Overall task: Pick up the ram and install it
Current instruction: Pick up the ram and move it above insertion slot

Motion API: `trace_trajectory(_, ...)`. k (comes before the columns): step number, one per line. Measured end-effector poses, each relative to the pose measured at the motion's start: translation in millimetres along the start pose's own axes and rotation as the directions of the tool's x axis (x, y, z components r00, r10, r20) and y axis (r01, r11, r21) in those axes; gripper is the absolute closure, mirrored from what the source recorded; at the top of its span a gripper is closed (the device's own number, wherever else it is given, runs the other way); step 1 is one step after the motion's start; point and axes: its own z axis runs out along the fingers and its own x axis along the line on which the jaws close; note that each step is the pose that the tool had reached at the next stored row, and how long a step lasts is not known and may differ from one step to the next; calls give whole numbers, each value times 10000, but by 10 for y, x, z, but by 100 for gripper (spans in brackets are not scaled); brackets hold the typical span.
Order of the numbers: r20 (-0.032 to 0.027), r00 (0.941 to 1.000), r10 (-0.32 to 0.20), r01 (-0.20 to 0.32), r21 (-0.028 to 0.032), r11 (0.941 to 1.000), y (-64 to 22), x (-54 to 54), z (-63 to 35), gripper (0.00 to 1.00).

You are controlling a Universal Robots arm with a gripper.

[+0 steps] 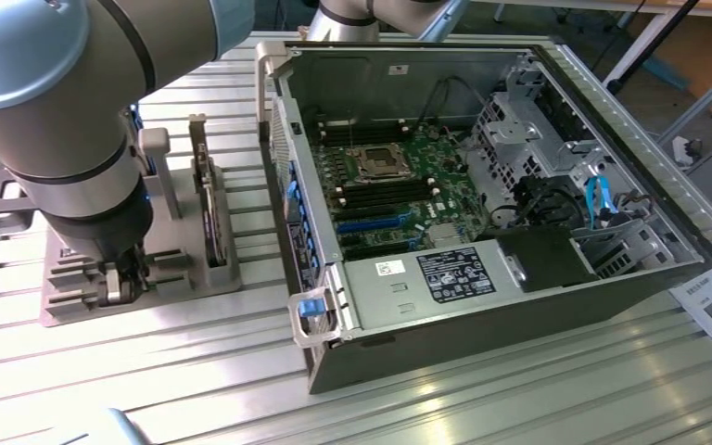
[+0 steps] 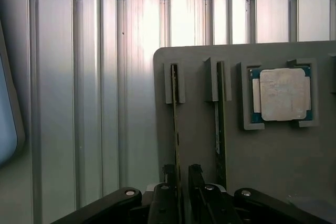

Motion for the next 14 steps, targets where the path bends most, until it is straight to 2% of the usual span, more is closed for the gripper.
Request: trace_trajectory(14, -11, 10000, 0, 0, -1, 10000, -25, 0, -1, 76)
